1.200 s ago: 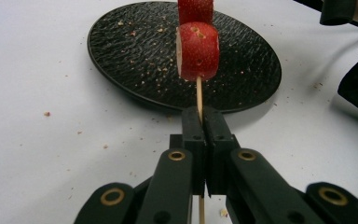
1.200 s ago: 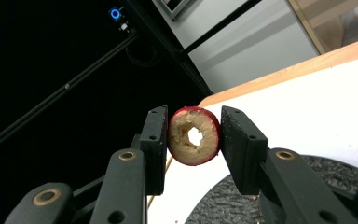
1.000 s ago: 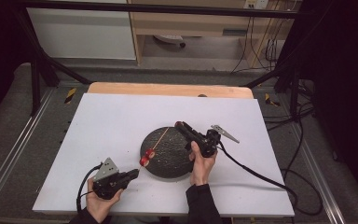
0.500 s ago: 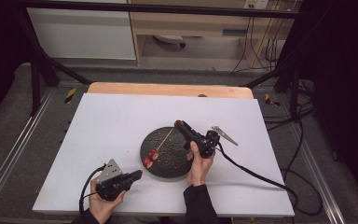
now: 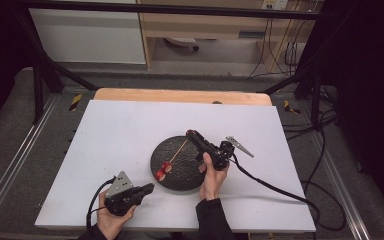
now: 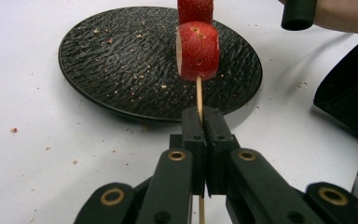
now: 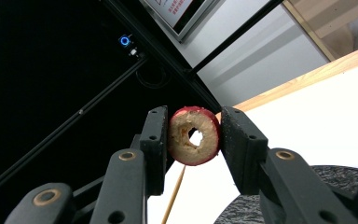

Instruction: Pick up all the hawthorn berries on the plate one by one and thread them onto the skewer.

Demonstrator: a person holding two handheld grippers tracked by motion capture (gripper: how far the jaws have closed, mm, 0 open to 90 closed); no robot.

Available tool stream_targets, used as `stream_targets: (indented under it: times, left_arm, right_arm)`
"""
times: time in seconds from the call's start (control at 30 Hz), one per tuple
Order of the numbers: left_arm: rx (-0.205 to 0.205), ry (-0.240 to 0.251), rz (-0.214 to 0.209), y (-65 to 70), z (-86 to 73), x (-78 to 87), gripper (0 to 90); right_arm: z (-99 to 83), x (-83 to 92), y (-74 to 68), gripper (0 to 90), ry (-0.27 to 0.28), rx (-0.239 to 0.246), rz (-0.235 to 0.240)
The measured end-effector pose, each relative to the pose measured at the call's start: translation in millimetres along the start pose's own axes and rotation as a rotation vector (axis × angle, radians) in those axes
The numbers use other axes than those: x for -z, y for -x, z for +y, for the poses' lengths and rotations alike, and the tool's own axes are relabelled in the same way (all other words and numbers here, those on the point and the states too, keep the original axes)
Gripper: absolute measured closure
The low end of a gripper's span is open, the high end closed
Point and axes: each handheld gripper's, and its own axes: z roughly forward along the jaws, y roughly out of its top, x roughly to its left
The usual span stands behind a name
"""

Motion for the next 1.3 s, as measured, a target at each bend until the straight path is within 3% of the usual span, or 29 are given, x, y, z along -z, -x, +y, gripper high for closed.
stream_targets:
  times: [0.23, 0.73, 1.13, 1.3]
  left_arm:
    - [0.0, 0.01, -0.002, 2.4, 1.2, -1.6, 88.5]
    - [0.02, 0.042, 0.036, 10.4, 4.6, -11.2, 88.6]
    - [0.027, 0.074, 0.047, 13.1, 5.6, -11.0, 88.7]
    - [0.03, 0.064, 0.049, 13.7, 4.8, -13.0, 88.7]
  right_arm:
    - [-2.2, 0.4, -0.5, 63.3, 0.0, -0.005, 0.011]
    - [-6.6, 0.5, -0.3, 63.3, -0.002, -0.032, 0.029]
    - [-3.8, 1.6, -1.4, 63.5, 0.02, -0.021, 0.014]
    - [-4.6, 0.4, -0.5, 63.5, 0.022, -0.032, 0.013]
